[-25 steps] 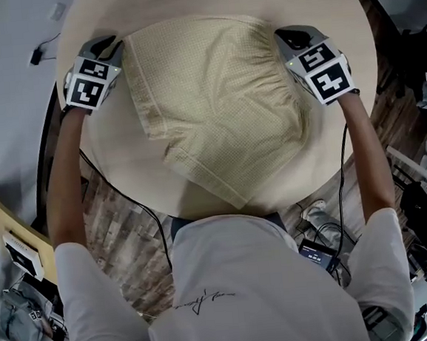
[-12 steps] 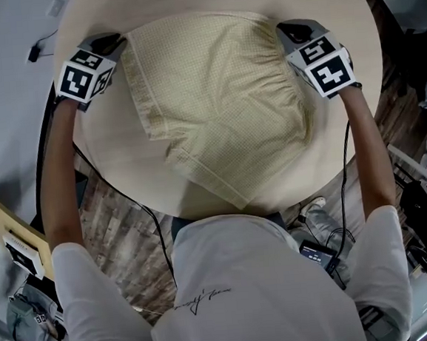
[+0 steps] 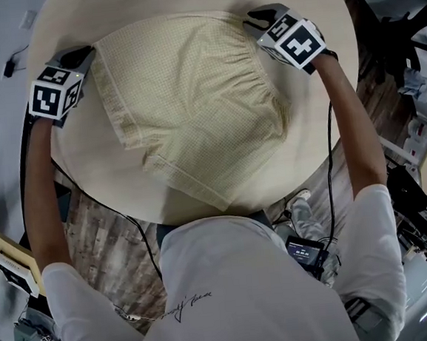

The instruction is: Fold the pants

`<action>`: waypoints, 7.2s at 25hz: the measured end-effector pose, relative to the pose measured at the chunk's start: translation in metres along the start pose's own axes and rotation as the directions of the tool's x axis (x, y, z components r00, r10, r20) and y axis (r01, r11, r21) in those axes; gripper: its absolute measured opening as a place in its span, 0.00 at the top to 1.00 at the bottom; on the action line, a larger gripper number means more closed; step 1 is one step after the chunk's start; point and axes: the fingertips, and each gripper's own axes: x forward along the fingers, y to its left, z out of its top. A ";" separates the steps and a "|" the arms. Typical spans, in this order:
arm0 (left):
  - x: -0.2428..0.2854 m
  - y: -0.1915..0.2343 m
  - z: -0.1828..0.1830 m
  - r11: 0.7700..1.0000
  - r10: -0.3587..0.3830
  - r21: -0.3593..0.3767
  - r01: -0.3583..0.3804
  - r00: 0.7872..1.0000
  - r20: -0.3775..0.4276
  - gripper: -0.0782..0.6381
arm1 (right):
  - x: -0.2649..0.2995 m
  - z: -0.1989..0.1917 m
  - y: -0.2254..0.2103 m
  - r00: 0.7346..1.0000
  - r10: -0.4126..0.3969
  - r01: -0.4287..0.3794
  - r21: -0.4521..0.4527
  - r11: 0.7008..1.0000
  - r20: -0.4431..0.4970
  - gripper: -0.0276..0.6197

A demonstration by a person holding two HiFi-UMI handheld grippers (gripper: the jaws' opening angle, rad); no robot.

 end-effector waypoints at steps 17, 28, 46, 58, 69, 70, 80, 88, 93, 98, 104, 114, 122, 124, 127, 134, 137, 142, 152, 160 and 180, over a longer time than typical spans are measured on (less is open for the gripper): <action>-0.003 0.004 -0.001 0.994 0.056 -0.093 -0.051 0.997 0.061 0.78 | 0.019 -0.006 0.007 0.969 0.227 -0.216 0.116 0.969 -0.095 0.89; -0.016 0.003 -0.014 0.986 0.162 0.042 -0.159 0.985 -0.057 0.78 | 0.006 -0.001 -0.001 0.982 0.143 -0.136 0.064 0.989 -0.125 0.91; -0.069 -0.022 0.014 0.971 0.191 0.143 -0.193 0.981 0.027 0.78 | -0.028 0.000 0.004 0.989 0.102 -0.098 0.039 0.994 -0.103 0.91; -0.100 -0.038 0.031 0.941 0.225 0.245 -0.231 0.973 0.051 0.78 | -0.050 -0.005 0.009 0.994 0.088 -0.084 0.067 0.994 -0.071 0.91; -0.133 -0.061 0.040 0.931 0.232 0.271 -0.245 0.969 0.080 0.78 | -0.070 -0.010 0.020 0.996 0.077 -0.074 0.061 0.995 -0.048 0.91; -0.136 -0.063 0.040 0.929 0.236 0.275 -0.248 0.969 0.078 0.78 | -0.072 -0.011 0.021 0.996 0.072 -0.069 0.055 0.996 -0.046 0.91; -0.167 -0.099 0.041 0.920 0.259 0.261 -0.292 0.954 0.154 0.78 | -0.098 -0.018 0.034 1.000 0.024 -0.024 0.014 1.000 -0.016 0.91; -0.184 -0.135 0.041 0.932 0.247 0.221 -0.287 0.950 0.192 0.78 | -0.107 -0.037 0.049 0.999 0.020 -0.019 0.023 1.000 -0.039 0.91; -0.197 -0.155 0.032 0.942 0.234 0.192 -0.274 0.950 0.207 0.78 | -0.117 -0.039 0.056 1.000 0.010 -0.009 0.021 1.000 -0.027 0.91; -0.205 -0.171 0.028 0.940 0.244 0.188 -0.285 0.946 0.213 0.78 | -0.123 -0.044 0.066 1.000 0.010 -0.010 0.005 1.000 -0.020 0.91; -0.218 -0.191 0.029 0.938 0.250 0.182 -0.295 0.939 0.234 0.78 | -0.131 -0.054 0.074 1.000 -0.021 0.021 0.002 1.000 -0.017 0.91; -0.235 -0.235 0.026 0.951 0.229 0.149 -0.272 0.939 0.258 0.78 | -0.134 -0.076 0.091 0.997 -0.059 0.058 -0.031 0.998 -0.047 0.91; -0.249 -0.277 0.015 0.965 0.200 0.111 -0.239 0.938 0.282 0.78 | -0.139 -0.087 0.108 0.997 -0.063 0.061 -0.034 0.998 -0.041 0.91; -0.252 -0.289 0.013 0.965 0.197 0.116 -0.237 0.939 0.281 0.78 | -0.141 -0.091 0.111 0.997 -0.064 0.063 -0.040 0.997 -0.038 0.91; -0.252 -0.306 0.007 0.967 0.191 0.110 -0.229 0.942 0.277 0.78 | -0.141 -0.100 0.115 0.997 -0.066 0.064 -0.044 0.997 -0.040 0.91; -0.243 -0.339 -0.006 0.976 0.168 0.090 -0.199 0.946 0.276 0.78 | -0.140 -0.117 0.123 0.995 -0.091 0.088 -0.067 0.994 -0.044 0.91; -0.239 -0.356 -0.009 0.976 0.168 0.091 -0.198 0.949 0.266 0.78 | -0.143 -0.123 0.122 0.994 -0.110 0.108 -0.073 0.991 -0.026 0.91; -0.232 -0.385 -0.019 0.976 0.164 0.099 -0.194 0.954 0.251 0.78 | -0.144 -0.131 0.123 0.988 -0.156 0.154 -0.130 0.980 -0.006 0.91; -0.201 -0.457 -0.032 0.979 0.099 0.153 -0.137 0.968 0.231 0.78 | -0.137 -0.163 0.125 0.980 -0.198 0.193 -0.154 0.969 -0.014 0.91; -0.179 -0.500 -0.049 0.975 0.025 0.211 -0.065 0.982 0.185 0.78 | -0.132 -0.178 0.125 0.970 -0.241 0.238 -0.155 0.959 -0.001 0.91; -0.123 -0.553 -0.078 0.960 -0.170 0.237 0.146 0.982 0.085 0.78 | -0.131 -0.214 0.130 0.964 -0.254 0.236 -0.190 0.953 -0.075 0.90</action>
